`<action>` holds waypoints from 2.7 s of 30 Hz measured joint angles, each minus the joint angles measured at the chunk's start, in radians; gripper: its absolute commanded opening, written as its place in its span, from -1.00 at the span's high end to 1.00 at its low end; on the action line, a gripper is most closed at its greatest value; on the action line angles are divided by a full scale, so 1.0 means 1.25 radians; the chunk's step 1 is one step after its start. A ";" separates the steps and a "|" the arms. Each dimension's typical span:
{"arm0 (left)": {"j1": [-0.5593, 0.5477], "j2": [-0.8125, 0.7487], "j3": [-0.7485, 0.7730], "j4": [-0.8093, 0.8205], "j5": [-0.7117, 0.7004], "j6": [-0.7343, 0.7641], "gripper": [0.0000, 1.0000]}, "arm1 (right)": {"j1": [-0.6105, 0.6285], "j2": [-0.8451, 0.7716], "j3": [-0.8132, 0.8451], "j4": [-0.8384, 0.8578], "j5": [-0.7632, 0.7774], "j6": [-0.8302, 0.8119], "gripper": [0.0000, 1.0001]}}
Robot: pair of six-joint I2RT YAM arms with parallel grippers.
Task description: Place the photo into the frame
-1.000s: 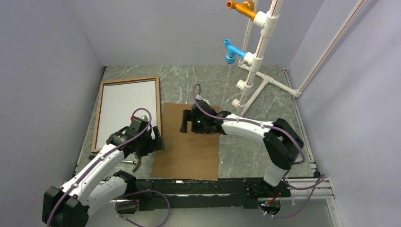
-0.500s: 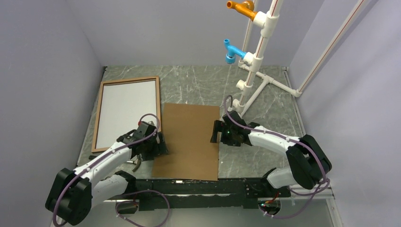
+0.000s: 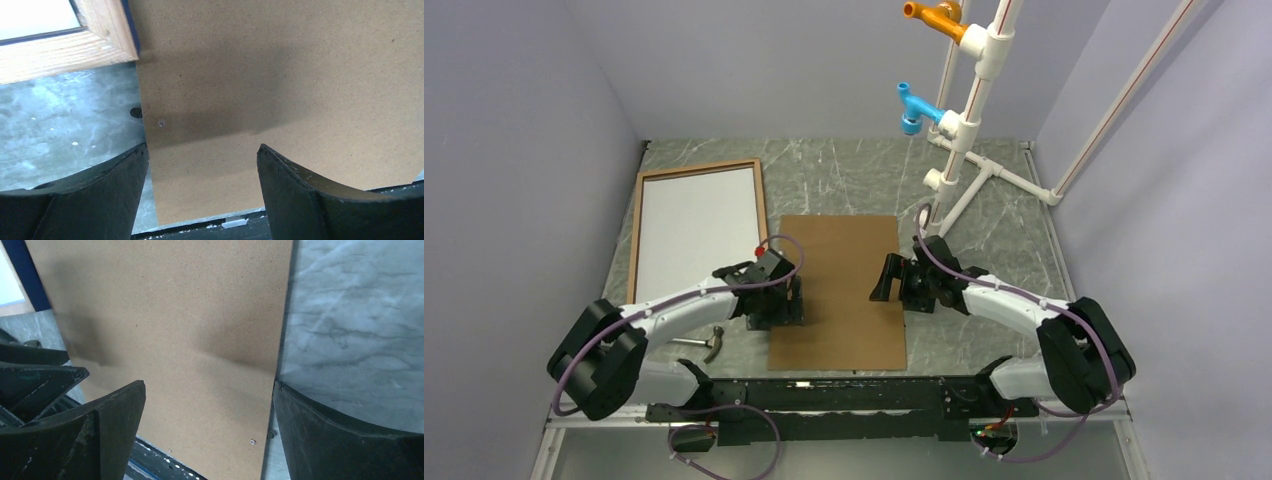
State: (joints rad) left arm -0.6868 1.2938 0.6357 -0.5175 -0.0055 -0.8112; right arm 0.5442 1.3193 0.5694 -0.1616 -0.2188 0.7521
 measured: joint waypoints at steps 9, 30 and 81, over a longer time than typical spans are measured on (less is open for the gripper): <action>-0.059 0.064 0.052 0.002 -0.015 -0.017 -0.64 | -0.031 -0.099 0.003 -0.114 0.000 -0.023 -0.93; -0.173 -0.056 -0.021 -0.069 -0.038 -0.134 -0.60 | -0.037 -0.248 -0.003 -0.186 -0.122 -0.053 -0.90; 0.090 -0.411 -0.169 0.109 0.146 -0.048 -0.66 | -0.184 -0.040 -0.115 0.078 -0.294 -0.075 -0.81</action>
State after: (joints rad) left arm -0.5743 0.7803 0.4248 -0.3813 0.1768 -0.8707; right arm 0.3145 1.2697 0.4252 -0.0639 -0.5865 0.6586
